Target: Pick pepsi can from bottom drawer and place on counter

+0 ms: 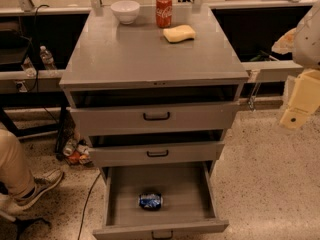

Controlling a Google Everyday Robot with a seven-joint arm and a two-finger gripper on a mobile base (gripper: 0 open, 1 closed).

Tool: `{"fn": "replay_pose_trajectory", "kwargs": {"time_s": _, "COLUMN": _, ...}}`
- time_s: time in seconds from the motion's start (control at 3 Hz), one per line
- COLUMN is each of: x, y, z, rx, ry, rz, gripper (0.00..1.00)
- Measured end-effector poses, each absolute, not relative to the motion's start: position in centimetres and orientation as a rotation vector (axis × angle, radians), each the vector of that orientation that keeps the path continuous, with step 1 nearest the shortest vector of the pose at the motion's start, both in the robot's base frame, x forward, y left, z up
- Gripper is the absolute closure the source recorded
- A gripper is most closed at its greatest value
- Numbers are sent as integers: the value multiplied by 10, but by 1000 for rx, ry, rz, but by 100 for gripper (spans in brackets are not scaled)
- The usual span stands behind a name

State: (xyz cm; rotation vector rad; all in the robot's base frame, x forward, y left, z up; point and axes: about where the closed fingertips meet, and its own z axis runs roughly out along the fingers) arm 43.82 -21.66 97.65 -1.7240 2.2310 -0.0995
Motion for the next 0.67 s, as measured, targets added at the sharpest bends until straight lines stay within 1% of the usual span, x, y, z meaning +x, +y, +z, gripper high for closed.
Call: {"fn": "replay_pose_trajectory", "kwargs": {"time_s": 0.67, "x": 437, "y": -212, "z": 969, "rx": -1711, "ry": 2208, "rz": -63, "gripper": 0}}
